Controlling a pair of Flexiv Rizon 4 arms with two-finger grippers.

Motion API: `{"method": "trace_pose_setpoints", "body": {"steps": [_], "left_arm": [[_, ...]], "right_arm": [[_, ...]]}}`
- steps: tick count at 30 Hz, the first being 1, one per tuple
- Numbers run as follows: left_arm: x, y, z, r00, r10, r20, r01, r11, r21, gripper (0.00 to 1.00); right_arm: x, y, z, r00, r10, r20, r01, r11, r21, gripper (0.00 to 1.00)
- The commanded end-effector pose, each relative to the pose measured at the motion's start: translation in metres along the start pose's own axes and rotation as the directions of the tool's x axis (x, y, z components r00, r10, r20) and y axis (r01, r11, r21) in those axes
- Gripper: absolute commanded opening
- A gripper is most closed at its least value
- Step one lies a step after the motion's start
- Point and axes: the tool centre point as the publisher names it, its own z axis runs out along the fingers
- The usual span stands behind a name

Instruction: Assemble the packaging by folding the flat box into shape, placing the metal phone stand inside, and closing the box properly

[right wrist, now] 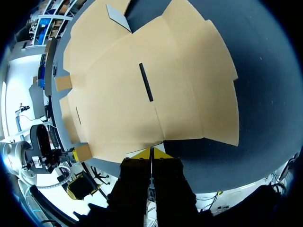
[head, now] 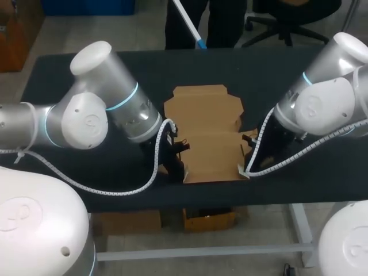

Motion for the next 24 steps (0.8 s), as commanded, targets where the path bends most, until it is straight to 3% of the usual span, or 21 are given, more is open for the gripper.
{"method": "trace_pose_setpoints", "body": {"steps": [1,14,24], "left_arm": [[0.0022,0.0033,-0.0008,1.000,-0.002,0.009,0.002,1.000,0.011,0.00],[-0.0068,-0.0001,-0.0074,1.000,-0.029,0.011,0.028,0.999,0.024,0.00],[-0.0006,0.0029,-0.0051,1.000,-0.010,0.004,0.010,1.000,0.021,0.00]], "right_arm": [[0.0003,0.0005,0.0017,1.000,0.000,0.001,0.000,1.000,0.004,0.00],[-0.0008,0.0002,0.0018,1.000,0.001,0.002,-0.001,1.000,0.005,0.00],[0.0000,0.0018,0.0030,1.000,0.003,0.004,-0.003,1.000,0.009,0.00]]}}
